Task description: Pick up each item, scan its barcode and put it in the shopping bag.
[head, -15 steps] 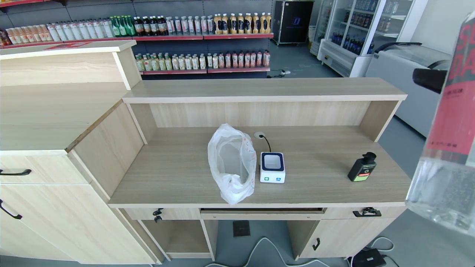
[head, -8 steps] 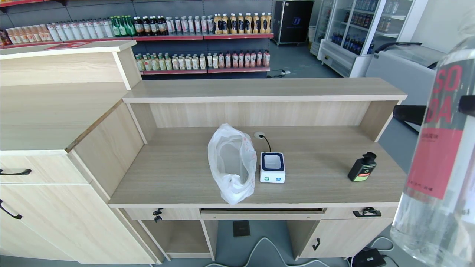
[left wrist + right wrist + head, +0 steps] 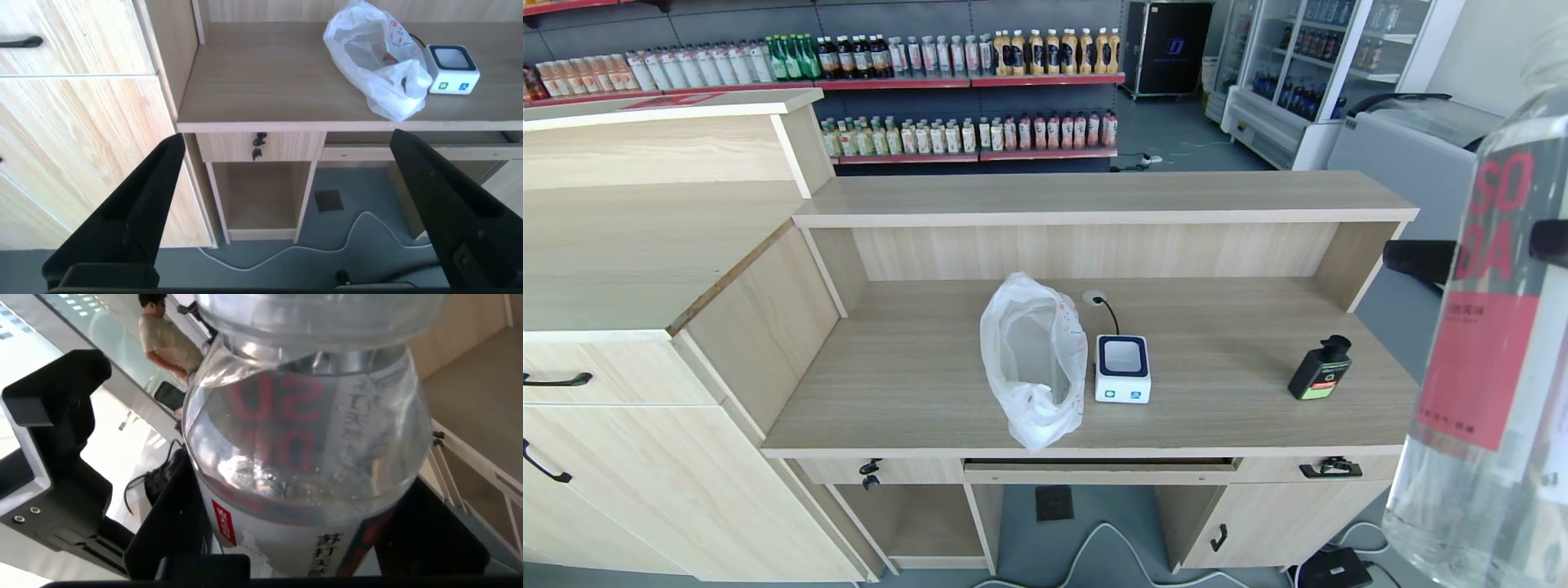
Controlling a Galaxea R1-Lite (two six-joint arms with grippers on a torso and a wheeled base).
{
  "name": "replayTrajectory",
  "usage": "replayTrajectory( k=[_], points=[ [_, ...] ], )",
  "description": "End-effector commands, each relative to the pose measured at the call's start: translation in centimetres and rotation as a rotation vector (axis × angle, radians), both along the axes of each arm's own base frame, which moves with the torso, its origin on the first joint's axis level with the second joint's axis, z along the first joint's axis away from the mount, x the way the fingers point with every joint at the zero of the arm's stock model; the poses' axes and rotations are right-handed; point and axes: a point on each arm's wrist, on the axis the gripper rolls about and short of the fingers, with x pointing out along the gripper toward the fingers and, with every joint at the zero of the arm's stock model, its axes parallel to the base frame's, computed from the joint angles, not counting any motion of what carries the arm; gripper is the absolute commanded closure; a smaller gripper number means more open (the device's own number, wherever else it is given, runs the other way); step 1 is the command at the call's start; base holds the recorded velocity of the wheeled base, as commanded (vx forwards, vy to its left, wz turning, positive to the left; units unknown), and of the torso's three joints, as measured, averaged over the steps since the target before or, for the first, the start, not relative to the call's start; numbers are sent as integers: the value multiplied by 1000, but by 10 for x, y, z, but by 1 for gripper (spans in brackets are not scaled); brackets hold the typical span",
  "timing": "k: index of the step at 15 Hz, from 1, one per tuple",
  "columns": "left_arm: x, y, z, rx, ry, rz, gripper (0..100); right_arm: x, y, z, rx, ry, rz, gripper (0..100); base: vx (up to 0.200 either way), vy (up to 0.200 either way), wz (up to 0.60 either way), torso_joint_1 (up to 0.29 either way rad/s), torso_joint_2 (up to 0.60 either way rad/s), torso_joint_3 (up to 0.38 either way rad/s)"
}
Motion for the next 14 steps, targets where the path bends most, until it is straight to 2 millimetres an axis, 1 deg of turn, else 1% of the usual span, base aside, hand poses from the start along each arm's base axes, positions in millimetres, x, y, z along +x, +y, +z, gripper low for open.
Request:
replayTrajectory(
  k=[1,7,14],
  points=[
    [0,0,0,0,0,1,0,0,2,0,-1,3,16,100,0,0,0,0,0,0],
    [0,0,0,0,0,1,0,1,8,-1,-5,8,41,100,0,0,0,0,0,0],
    [0,0,0,0,0,1,0,1,7,-2,-5,11,37,100,0,0,0,0,0,0]
  ],
)
